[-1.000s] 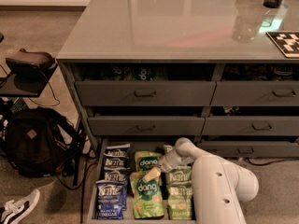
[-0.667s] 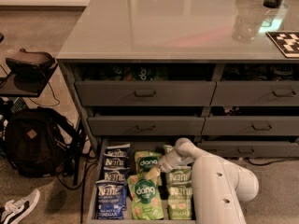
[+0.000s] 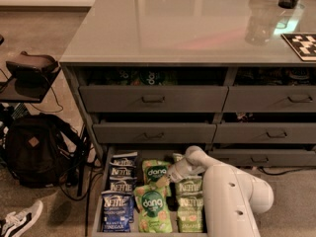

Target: Pick green rice chip bag from bottom drawer and place on counter

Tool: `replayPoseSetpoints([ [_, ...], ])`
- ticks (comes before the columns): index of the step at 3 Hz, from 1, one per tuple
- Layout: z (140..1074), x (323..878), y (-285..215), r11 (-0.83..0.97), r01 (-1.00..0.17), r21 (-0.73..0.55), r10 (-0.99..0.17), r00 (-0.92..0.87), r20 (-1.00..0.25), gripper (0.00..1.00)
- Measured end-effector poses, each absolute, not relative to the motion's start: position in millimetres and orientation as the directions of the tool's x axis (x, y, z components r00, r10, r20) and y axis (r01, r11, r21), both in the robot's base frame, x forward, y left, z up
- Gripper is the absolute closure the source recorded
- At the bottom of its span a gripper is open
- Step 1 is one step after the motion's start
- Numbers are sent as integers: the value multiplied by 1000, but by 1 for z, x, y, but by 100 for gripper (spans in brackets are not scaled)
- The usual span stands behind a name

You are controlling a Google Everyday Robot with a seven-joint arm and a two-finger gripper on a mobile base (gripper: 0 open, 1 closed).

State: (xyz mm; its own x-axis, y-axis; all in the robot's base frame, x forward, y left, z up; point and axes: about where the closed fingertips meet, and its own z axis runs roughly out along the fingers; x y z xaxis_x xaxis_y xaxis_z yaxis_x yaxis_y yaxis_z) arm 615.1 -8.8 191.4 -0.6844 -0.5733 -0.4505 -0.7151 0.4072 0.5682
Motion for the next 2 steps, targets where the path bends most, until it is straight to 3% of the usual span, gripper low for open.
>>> replayPoseSetpoints([
  [1,193,611,-8,388,-718,578,-573,-679,-459,100],
  [2,236,617,-20,358,-784,507,-528,-618,-583,100],
])
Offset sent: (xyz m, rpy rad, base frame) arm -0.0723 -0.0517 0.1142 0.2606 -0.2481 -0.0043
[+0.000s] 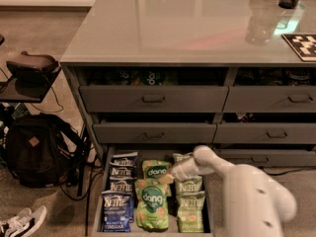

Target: Pick green rice chip bag from bottom drawer and place on counter

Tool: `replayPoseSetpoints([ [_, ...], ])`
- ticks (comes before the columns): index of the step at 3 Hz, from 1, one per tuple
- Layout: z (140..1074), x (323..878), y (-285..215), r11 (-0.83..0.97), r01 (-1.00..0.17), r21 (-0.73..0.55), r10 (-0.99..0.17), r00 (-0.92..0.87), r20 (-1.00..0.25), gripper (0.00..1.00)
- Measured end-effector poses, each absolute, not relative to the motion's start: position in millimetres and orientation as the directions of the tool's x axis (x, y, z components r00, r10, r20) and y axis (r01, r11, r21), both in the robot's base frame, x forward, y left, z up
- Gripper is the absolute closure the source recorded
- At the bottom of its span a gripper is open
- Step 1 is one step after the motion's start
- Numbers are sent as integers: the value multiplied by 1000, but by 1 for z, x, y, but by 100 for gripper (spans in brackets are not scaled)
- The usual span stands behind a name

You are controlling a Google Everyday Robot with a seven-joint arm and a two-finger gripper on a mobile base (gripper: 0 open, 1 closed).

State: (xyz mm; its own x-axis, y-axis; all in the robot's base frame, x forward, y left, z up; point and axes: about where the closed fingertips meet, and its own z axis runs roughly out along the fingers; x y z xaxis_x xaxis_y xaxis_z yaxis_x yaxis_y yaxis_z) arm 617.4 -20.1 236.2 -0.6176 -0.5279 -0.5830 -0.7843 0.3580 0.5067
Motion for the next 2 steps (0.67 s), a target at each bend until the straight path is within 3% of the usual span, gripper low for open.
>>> replayPoseSetpoints([
  [2,420,633,-85,444,-887,127,-450,-343,-825,100],
])
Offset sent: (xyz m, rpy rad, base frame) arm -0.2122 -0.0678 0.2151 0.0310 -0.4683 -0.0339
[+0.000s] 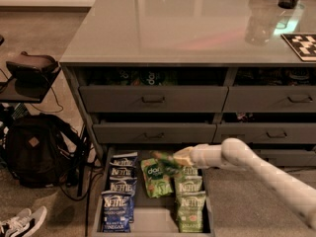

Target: Pick green rice chip bag from bottom drawer and place on counter

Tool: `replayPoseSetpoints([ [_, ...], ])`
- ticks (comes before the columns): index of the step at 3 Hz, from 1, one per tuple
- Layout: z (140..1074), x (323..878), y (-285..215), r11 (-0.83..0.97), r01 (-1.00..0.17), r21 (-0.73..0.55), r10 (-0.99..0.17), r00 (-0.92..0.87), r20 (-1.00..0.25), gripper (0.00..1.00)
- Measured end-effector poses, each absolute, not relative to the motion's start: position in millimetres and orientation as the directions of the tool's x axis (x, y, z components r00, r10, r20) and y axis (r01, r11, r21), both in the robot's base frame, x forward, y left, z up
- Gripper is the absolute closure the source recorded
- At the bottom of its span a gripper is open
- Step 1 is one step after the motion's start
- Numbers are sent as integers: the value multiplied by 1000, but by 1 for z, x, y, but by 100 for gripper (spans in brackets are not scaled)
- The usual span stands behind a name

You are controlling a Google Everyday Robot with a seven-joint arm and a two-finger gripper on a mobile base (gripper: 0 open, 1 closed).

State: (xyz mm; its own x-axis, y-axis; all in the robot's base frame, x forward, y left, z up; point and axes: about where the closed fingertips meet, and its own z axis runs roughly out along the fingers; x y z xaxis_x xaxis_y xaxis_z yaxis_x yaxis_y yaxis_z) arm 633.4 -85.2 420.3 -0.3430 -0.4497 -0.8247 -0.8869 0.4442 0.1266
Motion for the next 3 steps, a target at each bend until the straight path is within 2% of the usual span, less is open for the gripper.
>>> replayPoseSetpoints([
  [1,514,621,-129,541,-837,-80,-473,-225,-852,100],
  [2,589,582,-159,587,-768,-257,-537,-131,-834,100],
  [3,648,535,-145,553,-729,-404,-629,-46,-776,100],
])
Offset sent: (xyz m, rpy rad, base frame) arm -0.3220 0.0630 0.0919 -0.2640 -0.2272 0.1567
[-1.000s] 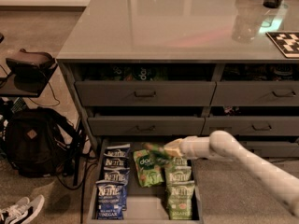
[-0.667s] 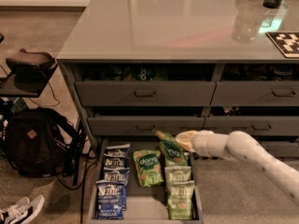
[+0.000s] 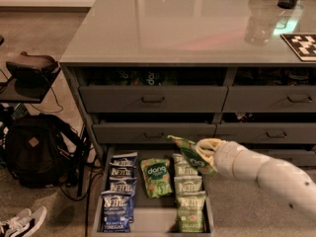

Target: Pick green rice chip bag from bottom drawer and place on counter

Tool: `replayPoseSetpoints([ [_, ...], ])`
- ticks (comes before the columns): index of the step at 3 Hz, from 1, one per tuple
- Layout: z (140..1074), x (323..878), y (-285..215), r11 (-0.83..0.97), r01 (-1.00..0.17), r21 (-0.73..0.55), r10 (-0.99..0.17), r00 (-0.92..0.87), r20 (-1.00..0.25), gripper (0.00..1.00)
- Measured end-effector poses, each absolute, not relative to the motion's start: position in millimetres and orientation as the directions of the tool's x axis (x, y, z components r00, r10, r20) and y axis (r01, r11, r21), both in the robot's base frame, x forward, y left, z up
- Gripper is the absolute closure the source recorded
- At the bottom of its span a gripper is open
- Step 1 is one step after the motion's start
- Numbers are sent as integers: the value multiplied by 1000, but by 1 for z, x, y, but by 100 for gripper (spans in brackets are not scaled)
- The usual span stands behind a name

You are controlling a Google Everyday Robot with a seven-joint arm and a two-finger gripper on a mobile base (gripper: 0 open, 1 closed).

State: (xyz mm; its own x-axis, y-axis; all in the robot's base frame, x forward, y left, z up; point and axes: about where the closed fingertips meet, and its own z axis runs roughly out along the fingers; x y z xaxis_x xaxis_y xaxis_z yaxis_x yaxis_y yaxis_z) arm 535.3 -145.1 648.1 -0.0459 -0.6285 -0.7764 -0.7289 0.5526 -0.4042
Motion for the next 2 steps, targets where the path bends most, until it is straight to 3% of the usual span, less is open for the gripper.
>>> replayPoseSetpoints([
  [1,668,474,-100,475,-748,-463,-684,17,-729,100],
  [2,647,390,-48,382,-824,-417,-690,46,-723,100],
])
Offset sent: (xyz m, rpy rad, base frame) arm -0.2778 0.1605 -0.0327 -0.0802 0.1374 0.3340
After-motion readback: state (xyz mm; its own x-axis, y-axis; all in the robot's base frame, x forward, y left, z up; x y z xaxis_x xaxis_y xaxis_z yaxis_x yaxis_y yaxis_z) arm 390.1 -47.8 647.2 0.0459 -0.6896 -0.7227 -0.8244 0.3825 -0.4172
